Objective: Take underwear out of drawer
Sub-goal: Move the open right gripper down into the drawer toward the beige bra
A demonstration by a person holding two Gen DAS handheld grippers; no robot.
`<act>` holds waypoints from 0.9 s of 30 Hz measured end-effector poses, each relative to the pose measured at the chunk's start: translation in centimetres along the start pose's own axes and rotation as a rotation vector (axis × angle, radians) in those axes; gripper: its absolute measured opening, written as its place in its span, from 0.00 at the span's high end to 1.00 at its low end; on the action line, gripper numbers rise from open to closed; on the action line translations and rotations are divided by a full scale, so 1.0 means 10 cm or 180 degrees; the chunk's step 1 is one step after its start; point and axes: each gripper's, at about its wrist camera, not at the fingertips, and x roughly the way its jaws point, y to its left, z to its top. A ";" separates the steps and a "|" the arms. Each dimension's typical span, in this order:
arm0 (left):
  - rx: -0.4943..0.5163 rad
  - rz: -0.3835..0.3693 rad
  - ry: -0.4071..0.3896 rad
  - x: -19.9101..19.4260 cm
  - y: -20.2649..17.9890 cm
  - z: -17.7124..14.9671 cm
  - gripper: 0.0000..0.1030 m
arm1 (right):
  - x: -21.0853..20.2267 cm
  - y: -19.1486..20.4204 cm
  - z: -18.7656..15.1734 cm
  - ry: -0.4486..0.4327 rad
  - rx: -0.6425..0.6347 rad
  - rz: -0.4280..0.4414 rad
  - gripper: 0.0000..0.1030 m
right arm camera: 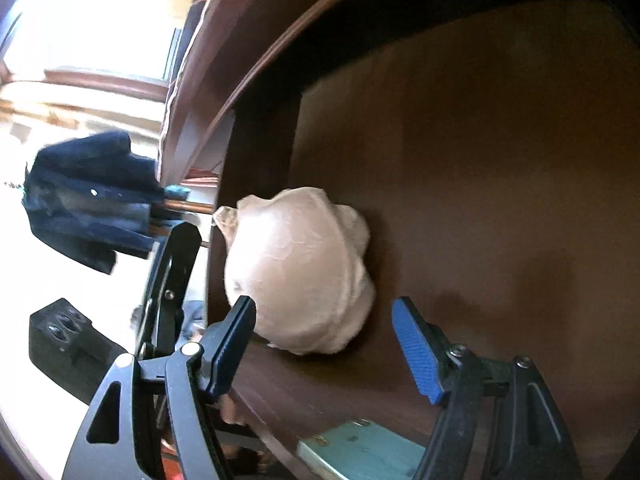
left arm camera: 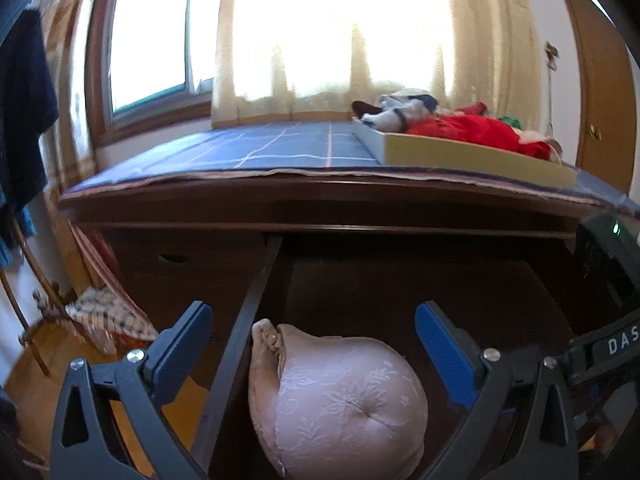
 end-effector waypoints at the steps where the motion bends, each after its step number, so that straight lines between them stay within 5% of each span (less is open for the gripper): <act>1: -0.0010 -0.0011 0.0012 0.01 0.00 0.00 0.01 | 0.03 -0.03 0.01 0.0014 0.0112 0.0042 0.29; 16: -0.0371 -0.0244 0.0061 0.03 0.14 0.02 0.00 | 0.16 -0.19 0.03 0.0078 0.0581 0.0243 0.29; 27: -0.0247 -0.0038 0.0017 0.03 0.07 0.00 0.00 | 0.49 -0.15 0.10 0.0229 0.1030 0.0176 0.30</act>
